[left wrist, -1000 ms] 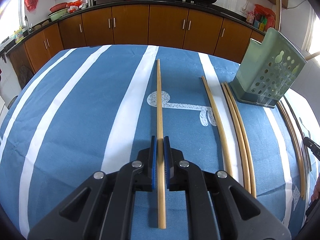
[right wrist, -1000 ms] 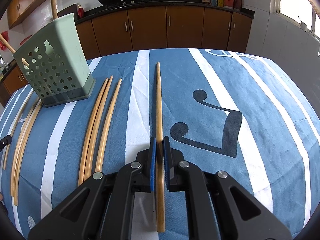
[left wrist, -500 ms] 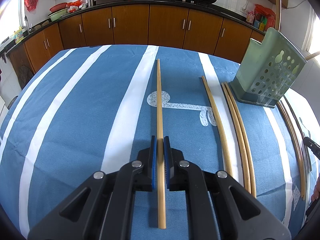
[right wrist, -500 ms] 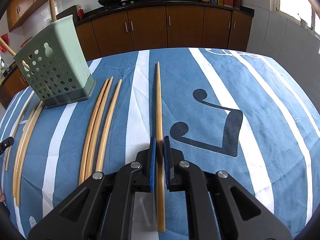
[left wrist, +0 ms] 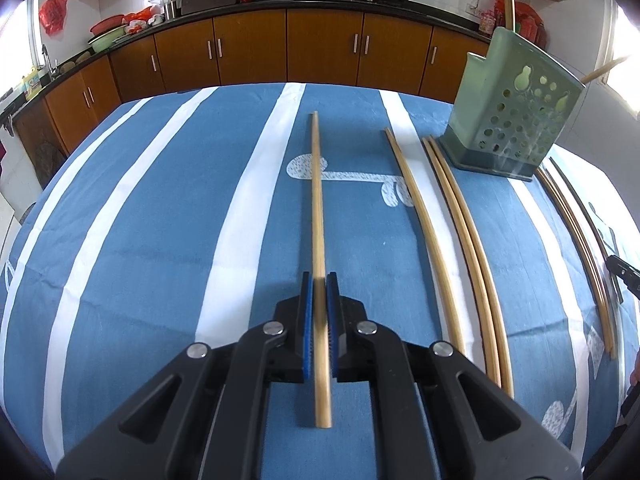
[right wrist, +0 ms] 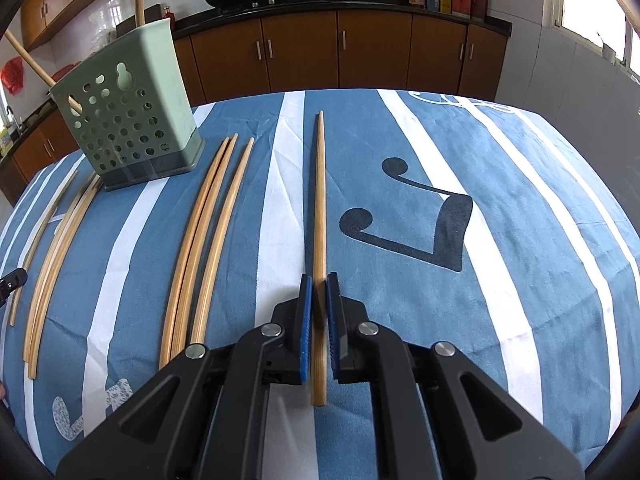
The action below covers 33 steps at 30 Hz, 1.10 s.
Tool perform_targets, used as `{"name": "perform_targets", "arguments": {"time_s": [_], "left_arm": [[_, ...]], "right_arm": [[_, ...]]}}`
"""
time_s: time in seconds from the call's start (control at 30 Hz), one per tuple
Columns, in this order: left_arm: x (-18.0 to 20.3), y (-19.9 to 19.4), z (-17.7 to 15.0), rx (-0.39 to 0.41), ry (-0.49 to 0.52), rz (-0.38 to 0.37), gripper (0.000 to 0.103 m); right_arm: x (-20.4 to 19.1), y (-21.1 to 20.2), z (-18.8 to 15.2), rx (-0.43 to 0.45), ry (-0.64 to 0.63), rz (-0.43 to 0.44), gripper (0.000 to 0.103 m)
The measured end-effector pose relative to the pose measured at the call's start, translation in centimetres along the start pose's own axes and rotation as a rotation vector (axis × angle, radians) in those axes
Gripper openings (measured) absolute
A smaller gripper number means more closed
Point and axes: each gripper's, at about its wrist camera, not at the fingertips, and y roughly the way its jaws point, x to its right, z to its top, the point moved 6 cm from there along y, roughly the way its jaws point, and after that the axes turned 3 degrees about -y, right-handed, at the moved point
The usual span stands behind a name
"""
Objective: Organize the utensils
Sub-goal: 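Close the right gripper on a chopstick while the left gripper grasps another, then lift both held chopsticks upright and carry them over the green holder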
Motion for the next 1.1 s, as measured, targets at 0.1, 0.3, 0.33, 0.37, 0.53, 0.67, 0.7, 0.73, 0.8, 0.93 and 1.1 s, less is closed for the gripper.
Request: {"name": "perform_targets", "arguments": {"time_s": [0.1, 0.3, 0.33, 0.37, 0.53, 0.67, 0.7, 0.73, 0.8, 0.93, 1.1], "left_arm": [[-0.4, -0.4, 0.0, -0.008, -0.007, -0.005, 0.008], [-1.1, -3.4, 1.2, 0.059, -0.028, -0.025, 0.008], [-1.1, -3.9, 1.4, 0.071, -0.029, -0.027, 0.008], [-1.2, -4.7, 1.9, 0.093, -0.032, -0.031, 0.008], [-1.2, -7.5, 3.6, 0.175, -0.048, -0.048, 0.008], [-1.2, -9.5, 5.0, 0.237, -0.059, -0.059, 0.007], [-1.1, -9.9, 5.3, 0.252, -0.059, -0.059, 0.007], [-1.1, -10.3, 5.6, 0.264, -0.06, -0.059, 0.008], [-1.1, -11.2, 6.0, 0.288, -0.066, -0.063, 0.007], [-1.0, -12.4, 6.8, 0.323, -0.072, -0.073, 0.008], [-0.8, -13.5, 7.6, 0.35, -0.068, -0.077, 0.007]], "right_arm": [[0.3, -0.8, 0.1, 0.013, 0.016, 0.014, 0.008], [1.1, -4.1, 1.5, 0.107, 0.04, 0.033, 0.008], [1.1, -4.6, 1.8, 0.121, 0.044, 0.035, 0.008], [1.3, -5.1, 2.1, 0.137, 0.047, 0.038, 0.008], [1.6, -7.2, 3.6, 0.203, 0.063, 0.051, 0.008], [1.5, -8.2, 4.4, 0.238, 0.067, 0.057, 0.008], [1.5, -8.4, 4.4, 0.242, 0.068, 0.058, 0.008], [1.6, -8.6, 4.6, 0.249, 0.069, 0.058, 0.008], [1.6, -9.0, 4.7, 0.26, 0.071, 0.061, 0.008], [1.6, -9.8, 5.1, 0.285, 0.075, 0.066, 0.008], [1.6, -10.9, 5.8, 0.313, 0.077, 0.071, 0.008]]}}
